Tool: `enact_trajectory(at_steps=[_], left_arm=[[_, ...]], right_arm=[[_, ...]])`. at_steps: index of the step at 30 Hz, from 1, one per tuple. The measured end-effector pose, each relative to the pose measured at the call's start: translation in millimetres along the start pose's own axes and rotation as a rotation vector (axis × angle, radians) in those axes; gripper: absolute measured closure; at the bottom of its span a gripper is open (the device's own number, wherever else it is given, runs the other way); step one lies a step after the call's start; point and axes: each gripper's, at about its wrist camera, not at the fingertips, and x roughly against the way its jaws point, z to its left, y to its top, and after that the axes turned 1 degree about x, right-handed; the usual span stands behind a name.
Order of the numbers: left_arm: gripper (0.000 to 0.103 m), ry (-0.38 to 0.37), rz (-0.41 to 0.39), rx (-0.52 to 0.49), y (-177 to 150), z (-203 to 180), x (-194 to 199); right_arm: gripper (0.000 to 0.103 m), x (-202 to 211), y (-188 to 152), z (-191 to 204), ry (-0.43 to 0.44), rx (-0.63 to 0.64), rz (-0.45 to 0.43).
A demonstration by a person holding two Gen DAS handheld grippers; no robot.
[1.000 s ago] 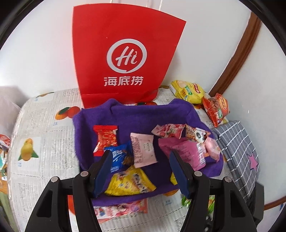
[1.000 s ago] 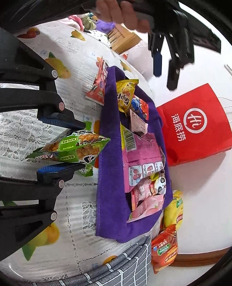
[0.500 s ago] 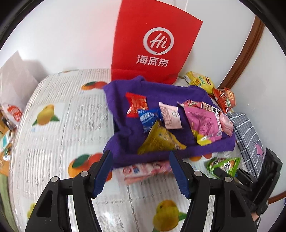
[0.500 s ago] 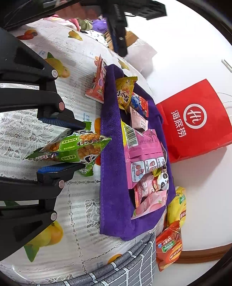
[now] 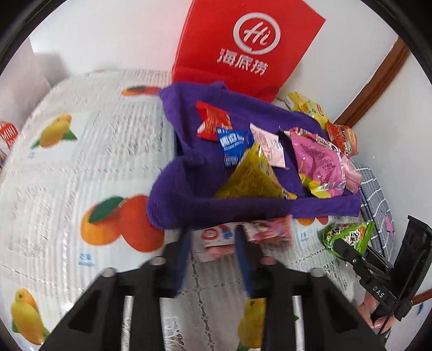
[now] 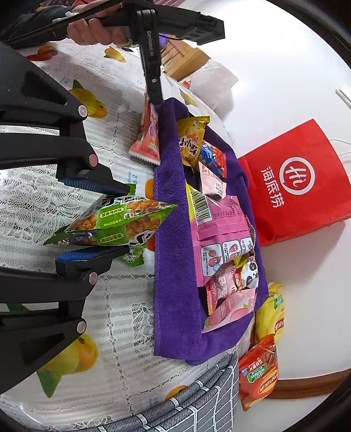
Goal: Organize snacks
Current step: 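Grasp the pink Lotso candy stick beside the towel with the left tool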
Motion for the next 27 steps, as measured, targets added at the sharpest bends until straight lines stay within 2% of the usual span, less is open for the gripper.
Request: enact_trajectory(at_steps=[2,8,11,16,18,19,20,27], left_arm=[[0.093,-0.03,0.012,0.013,-4,2,0],[0.094,-0.075,0.044,-0.059,-24,-17,4],[0.094,-0.062,0.053,-0.123,-32,-34,7],[0.093,-0.067,0.035,-0.162,-26,-48,14],[0.084,-0.078,0.037,-0.175,-21,-54,11],[0.073,-0.076,0.038,-0.18,-18,-57,8],[0.068,-0.073,0.038,-0.185,-17,-59,5],[0.068,-0.072,0.089,-0.228,-21,-73,-19]], right_arm=[[0.067,0,0,0,0.001,-0.001,0.0],[0.067,1,0,1,-0.002,-0.001,-0.003],[0.067,2,-1,0,0.001,-0.009,-0.004],[0.067,2,0,-2,0.004,-0.017,-0.006],[0.067,2,0,-2,0.003,-0.017,-0.006],[0.067,2,0,-2,0.004,-0.017,-0.006],[0.067,2,0,-2,0.005,-0.018,-0.006],[0.067,3,-1,-2,-0.002,-0.023,-0.011]])
